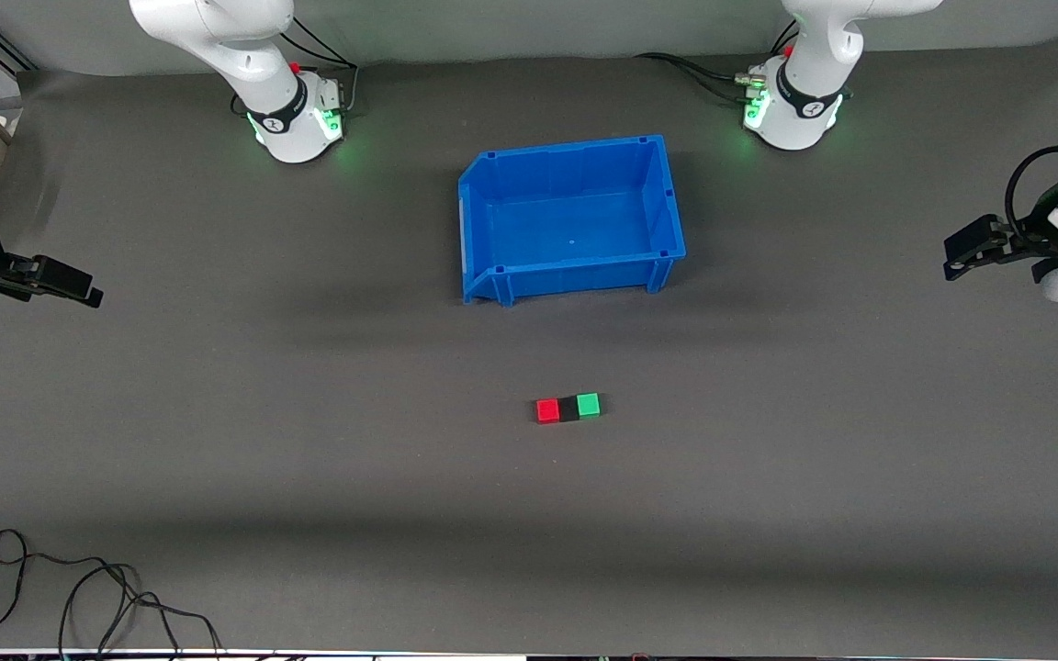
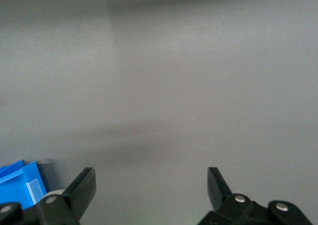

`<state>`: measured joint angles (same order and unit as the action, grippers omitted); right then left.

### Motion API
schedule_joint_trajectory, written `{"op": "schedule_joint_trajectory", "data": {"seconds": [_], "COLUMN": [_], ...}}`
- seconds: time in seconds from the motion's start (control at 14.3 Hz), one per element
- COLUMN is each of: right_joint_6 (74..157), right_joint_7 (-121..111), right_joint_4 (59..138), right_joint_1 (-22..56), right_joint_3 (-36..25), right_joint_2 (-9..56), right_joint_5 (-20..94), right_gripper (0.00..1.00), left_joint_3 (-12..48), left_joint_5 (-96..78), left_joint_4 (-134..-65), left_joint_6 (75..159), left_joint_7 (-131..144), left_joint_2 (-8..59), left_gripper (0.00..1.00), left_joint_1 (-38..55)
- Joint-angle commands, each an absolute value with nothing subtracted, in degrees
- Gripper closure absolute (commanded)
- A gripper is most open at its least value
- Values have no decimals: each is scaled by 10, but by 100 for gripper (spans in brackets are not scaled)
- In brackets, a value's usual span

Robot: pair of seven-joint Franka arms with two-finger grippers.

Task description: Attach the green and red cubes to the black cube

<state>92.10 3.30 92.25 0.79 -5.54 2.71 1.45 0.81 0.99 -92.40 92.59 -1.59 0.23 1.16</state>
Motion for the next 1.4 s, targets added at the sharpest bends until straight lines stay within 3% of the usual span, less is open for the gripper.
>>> {"op": "schedule_joint_trajectory", "data": {"seconds": [0.0,1.33], "right_joint_6": [927,927], "right_joint_7": [27,30], "right_joint_4": [928,925], "right_joint_1": [9,10], "right_joint_3": [-54,-55], "right_joint_2": [23,25], "right_joint_5": [2,4], "right_gripper": [1,1], "left_joint_3": [7,9], "left_joint_5": [14,15], "left_joint_4": [-904,-893], "left_joint_6": [910,887], "left_joint_7": [-15,-25], "left_joint_2": [5,7], "left_gripper": [0,0], "left_joint_1": [15,20]}}
